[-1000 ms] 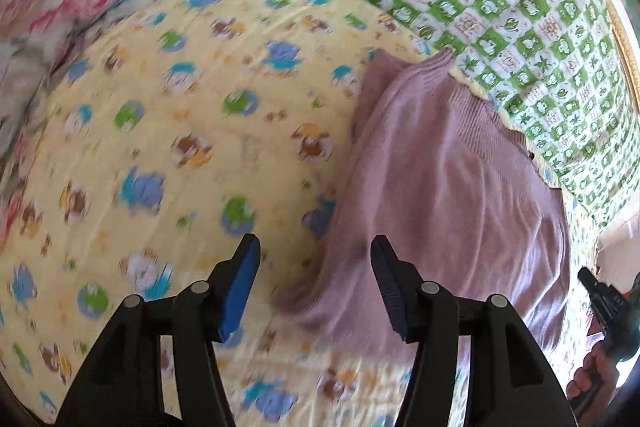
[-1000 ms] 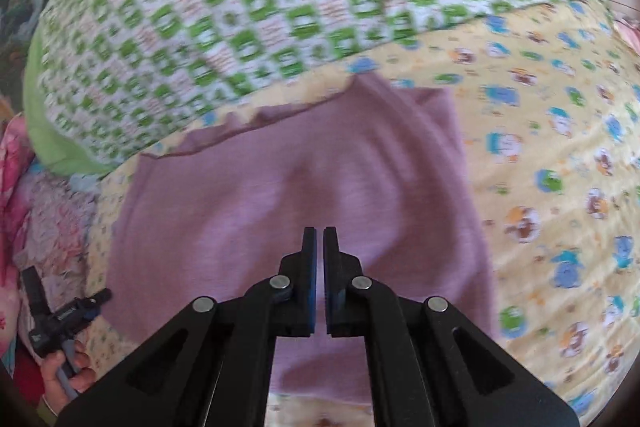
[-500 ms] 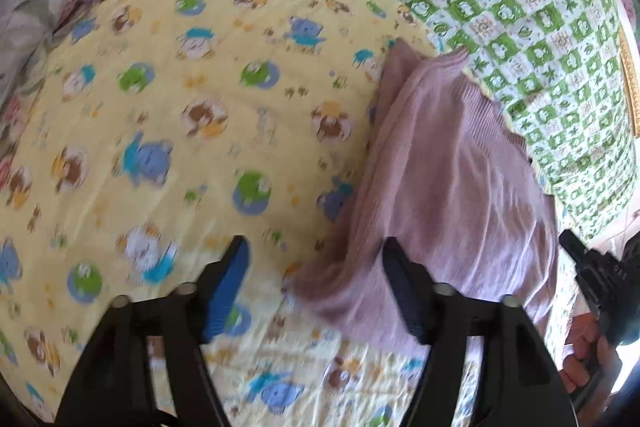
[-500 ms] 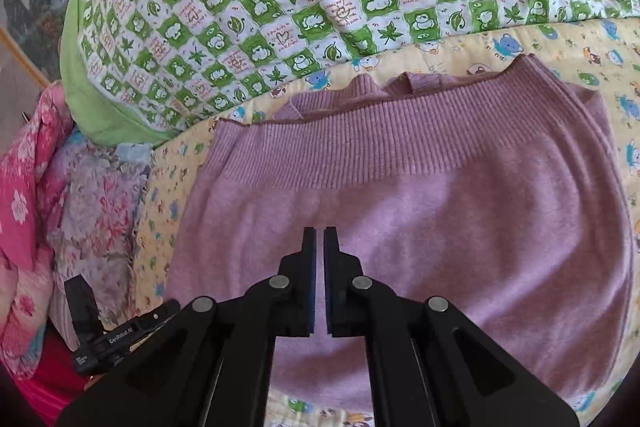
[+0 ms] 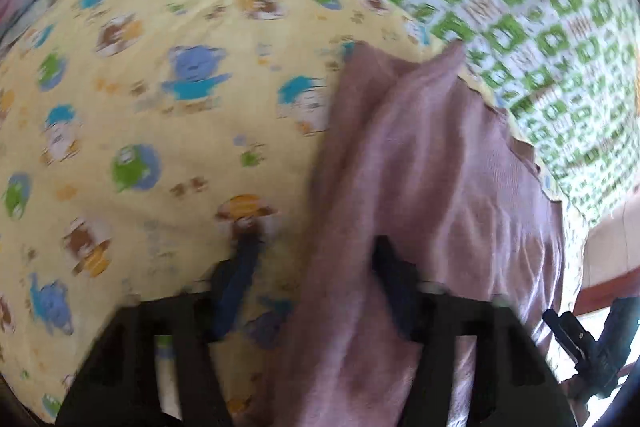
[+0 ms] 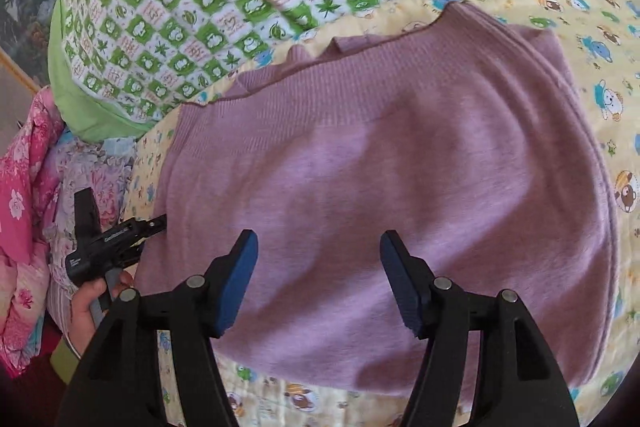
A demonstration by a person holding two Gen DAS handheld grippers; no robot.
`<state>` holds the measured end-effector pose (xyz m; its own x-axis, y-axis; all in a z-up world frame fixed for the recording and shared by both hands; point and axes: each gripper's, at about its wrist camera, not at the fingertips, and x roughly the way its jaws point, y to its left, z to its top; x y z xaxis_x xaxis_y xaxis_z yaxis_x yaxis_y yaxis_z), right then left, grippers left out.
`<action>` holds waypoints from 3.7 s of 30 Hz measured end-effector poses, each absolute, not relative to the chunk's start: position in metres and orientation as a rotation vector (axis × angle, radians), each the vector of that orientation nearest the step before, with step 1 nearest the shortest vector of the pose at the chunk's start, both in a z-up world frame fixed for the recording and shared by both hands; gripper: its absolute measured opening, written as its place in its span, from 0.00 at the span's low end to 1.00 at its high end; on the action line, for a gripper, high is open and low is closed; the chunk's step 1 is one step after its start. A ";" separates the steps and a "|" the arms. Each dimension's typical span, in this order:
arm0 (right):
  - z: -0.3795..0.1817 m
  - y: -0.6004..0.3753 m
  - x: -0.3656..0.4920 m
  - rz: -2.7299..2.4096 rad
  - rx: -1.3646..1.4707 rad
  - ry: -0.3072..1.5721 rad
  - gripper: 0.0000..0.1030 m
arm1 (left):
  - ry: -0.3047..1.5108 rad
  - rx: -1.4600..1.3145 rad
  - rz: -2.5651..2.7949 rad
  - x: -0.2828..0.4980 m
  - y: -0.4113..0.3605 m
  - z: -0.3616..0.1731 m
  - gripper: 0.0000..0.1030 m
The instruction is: Fold small clothes
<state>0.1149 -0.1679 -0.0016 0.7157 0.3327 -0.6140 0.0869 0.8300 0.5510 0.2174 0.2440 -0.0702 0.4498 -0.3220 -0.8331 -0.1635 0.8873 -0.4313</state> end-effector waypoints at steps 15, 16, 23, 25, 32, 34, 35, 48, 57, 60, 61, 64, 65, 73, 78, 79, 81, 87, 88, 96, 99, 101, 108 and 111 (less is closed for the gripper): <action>-0.054 -0.176 0.140 0.242 0.789 0.784 0.09 | 0.904 -0.311 -0.372 0.190 0.116 0.038 0.08; -0.051 -0.179 0.137 0.239 0.796 0.771 0.09 | 0.896 -0.300 -0.425 0.189 0.093 0.046 0.08; -0.048 -0.238 0.116 0.135 0.985 0.681 0.12 | 1.055 -0.235 -0.639 0.190 -0.040 0.014 0.28; -0.053 -0.251 0.112 0.147 1.050 0.673 0.16 | 1.124 -0.249 -0.659 0.188 -0.053 -0.004 0.32; -0.044 -0.249 0.108 0.240 1.067 0.630 0.55 | 1.050 -0.270 -0.755 0.132 -0.018 0.022 0.49; -0.036 -0.241 0.112 0.259 1.034 0.631 0.63 | 1.038 -0.265 -0.686 0.123 0.004 0.020 0.55; -0.032 -0.236 0.115 0.265 1.016 0.640 0.65 | 1.032 -0.244 -0.620 0.118 0.020 0.018 0.56; -0.026 -0.210 0.164 0.332 0.881 0.749 0.66 | 0.940 0.401 -0.383 0.067 0.028 -0.046 0.60; -0.025 -0.196 0.179 0.343 0.801 0.791 0.24 | 0.889 0.542 -0.370 0.077 -0.007 -0.062 0.61; -0.014 -0.200 0.175 0.351 0.798 0.765 0.16 | 0.900 0.518 -0.381 0.086 -0.004 -0.060 0.24; -0.009 -0.201 0.173 0.357 0.794 0.753 0.15 | 0.902 0.486 -0.399 0.088 -0.002 -0.055 0.16; 0.019 -0.206 0.167 0.393 0.764 0.709 0.15 | 0.894 0.403 -0.444 0.088 0.000 -0.033 0.12; 0.029 -0.208 0.166 0.397 0.743 0.704 0.15 | 0.891 0.364 -0.471 0.086 -0.001 -0.024 0.12; 0.076 -0.264 0.153 0.278 0.589 0.713 0.15 | 0.845 0.160 -0.683 0.091 -0.037 0.022 0.12; 0.041 -0.300 0.153 0.135 0.551 0.803 0.15 | 0.875 0.164 -0.784 0.102 -0.081 0.006 0.12; 0.030 -0.305 0.154 0.117 0.553 0.821 0.15 | 0.893 0.162 -0.800 0.104 -0.088 0.000 0.12; 0.007 -0.312 0.154 0.083 0.565 0.861 0.15 | 0.930 0.182 -0.829 0.105 -0.102 -0.015 0.12; -0.015 -0.323 0.139 0.064 0.685 0.815 0.31 | 1.014 0.242 -0.806 0.107 -0.114 -0.047 0.21; -0.013 -0.322 0.135 0.060 0.688 0.809 0.33 | 1.020 0.227 -0.804 0.108 -0.112 -0.046 0.25; 0.011 -0.303 0.075 0.054 0.684 0.727 0.50 | 1.015 0.144 -0.797 0.097 -0.084 -0.019 0.49; 0.011 -0.292 0.046 0.074 0.696 0.710 0.50 | 1.020 0.092 -0.753 0.092 -0.061 -0.014 0.53; 0.006 -0.284 0.028 0.076 0.704 0.710 0.50 | 1.032 0.061 -0.716 0.090 -0.044 -0.016 0.54; -0.016 -0.274 0.009 0.071 0.744 0.739 0.50 | 1.134 -0.210 -0.572 0.121 0.018 -0.030 0.55; -0.008 -0.271 0.013 0.091 0.732 0.700 0.50 | 1.128 -0.279 -0.550 0.134 0.031 -0.027 0.55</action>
<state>0.0128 -0.2710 -0.0084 0.7718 0.3107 -0.5548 0.1586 0.7509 0.6411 0.1339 0.0313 -0.0273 0.3151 -0.5472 -0.7754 0.2734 0.8347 -0.4780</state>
